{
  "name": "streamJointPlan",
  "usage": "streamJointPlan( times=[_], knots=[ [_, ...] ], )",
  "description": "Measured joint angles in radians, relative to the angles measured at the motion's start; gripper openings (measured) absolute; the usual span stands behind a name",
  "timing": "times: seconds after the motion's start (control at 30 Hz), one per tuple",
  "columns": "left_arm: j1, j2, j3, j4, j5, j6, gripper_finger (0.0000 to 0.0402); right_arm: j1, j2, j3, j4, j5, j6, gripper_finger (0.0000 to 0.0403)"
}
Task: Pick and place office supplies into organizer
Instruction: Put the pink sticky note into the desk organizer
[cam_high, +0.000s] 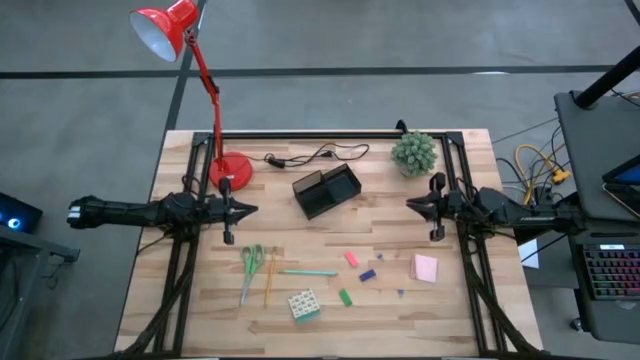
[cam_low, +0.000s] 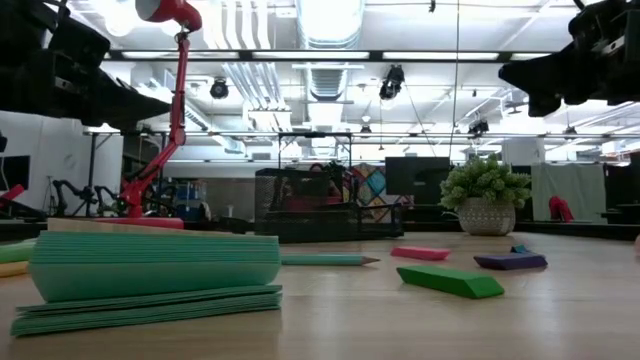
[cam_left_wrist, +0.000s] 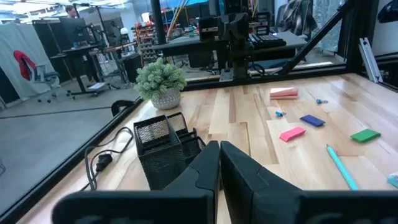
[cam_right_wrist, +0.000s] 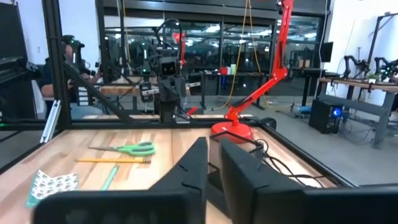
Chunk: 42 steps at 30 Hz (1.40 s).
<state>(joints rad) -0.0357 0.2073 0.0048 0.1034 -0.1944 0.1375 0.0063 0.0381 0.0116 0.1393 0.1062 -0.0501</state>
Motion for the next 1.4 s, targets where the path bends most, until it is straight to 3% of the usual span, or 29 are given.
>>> streamJointPlan(
  times=[0.27, 0.5, 0.73, 1.0, 1.23, 1.4],
  knots=[
    [0.0, 0.001, 0.0, 0.166, 0.012, 0.0, 0.0011, 0.003, 0.079, 0.019, 0.007, -0.005, 0.122, 0.0152],
    [0.0, 0.002, 0.0, 0.225, 0.011, -0.001, 0.0114, 0.035, 0.28, 0.177, 0.007, -0.009, 0.148, 0.0215],
    [0.0, 0.0, 0.0, 0.364, 0.045, -0.079, 0.0182, 0.079, 0.552, 0.431, -0.221, 0.0, 0.278, 0.0214],
    [0.0, 0.04, 0.0, 0.358, 0.046, -0.08, 0.0187, 0.149, 0.835, 0.68, -0.479, 0.082, 0.516, 0.0205],
    [0.0, 0.055, 0.003, 0.36, 0.047, -0.08, 0.0187, 0.217, 0.988, 0.872, -0.807, 0.175, 0.84, 0.0205],
    [0.0, 0.072, 0.005, 0.358, 0.058, -0.079, 0.0187, 0.272, 1.075, 0.963, -0.961, 0.183, 1.072, 0.0205]
  ],
)
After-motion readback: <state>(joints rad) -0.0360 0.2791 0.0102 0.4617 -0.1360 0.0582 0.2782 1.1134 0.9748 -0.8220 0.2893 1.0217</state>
